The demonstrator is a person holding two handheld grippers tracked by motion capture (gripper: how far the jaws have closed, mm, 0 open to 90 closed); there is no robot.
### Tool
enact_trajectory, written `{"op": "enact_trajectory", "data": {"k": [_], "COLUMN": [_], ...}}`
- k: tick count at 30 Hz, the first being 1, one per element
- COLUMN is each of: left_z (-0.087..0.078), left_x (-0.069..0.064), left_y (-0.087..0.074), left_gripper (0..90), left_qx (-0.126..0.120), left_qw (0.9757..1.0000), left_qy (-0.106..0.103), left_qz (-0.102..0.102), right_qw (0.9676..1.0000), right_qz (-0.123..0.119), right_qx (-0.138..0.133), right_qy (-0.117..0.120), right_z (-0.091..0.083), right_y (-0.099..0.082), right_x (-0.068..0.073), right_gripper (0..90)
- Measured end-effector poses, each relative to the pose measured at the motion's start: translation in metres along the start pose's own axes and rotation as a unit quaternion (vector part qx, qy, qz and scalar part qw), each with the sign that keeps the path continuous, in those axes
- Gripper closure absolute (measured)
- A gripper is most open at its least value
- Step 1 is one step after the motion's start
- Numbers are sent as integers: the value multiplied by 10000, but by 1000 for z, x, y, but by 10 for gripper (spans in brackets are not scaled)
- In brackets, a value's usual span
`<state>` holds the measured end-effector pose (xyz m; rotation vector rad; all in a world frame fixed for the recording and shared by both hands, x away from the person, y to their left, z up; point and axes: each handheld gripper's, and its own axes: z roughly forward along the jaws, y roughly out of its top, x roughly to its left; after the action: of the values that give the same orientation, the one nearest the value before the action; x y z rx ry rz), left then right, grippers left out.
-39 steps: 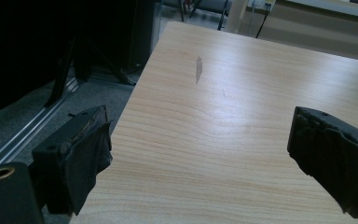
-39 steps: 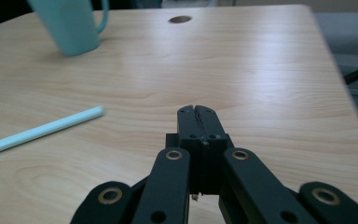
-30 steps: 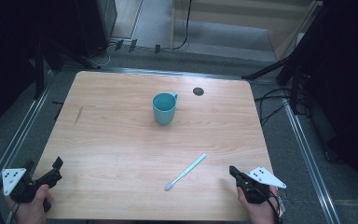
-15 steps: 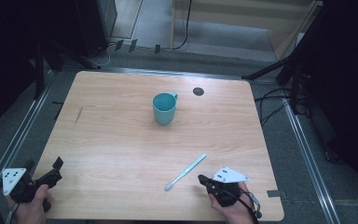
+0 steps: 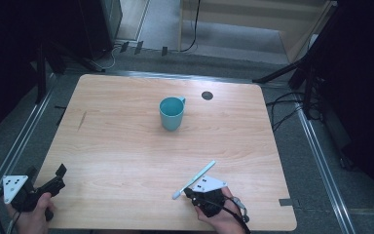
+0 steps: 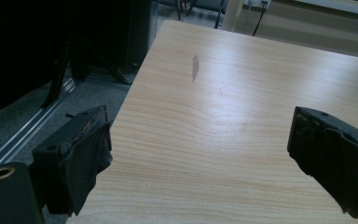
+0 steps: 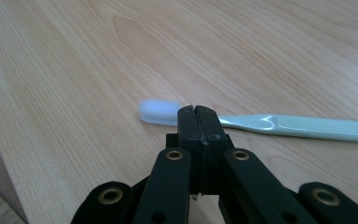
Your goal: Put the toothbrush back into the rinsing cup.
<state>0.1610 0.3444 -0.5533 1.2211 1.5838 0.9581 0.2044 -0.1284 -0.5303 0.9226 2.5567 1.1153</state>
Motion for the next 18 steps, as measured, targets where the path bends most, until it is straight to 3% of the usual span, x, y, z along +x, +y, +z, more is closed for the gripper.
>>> {"op": "enact_trajectory", "data": {"k": [12, 18], "left_z": [0, 0], "left_x": [0, 1], "left_y": [0, 0], "left_gripper": [64, 64], "left_qx": [35, 40], "left_qw": [10000, 10000], "left_qy": [-21, -27], "left_qz": [-5, -2], "right_qw": [9997, 9993], "right_qz": [202, 361], "right_qx": [106, 41], "right_qy": [83, -66], "right_z": [30, 44], "right_y": [11, 24], "right_x": [-4, -9], "right_gripper": [900, 900]}}
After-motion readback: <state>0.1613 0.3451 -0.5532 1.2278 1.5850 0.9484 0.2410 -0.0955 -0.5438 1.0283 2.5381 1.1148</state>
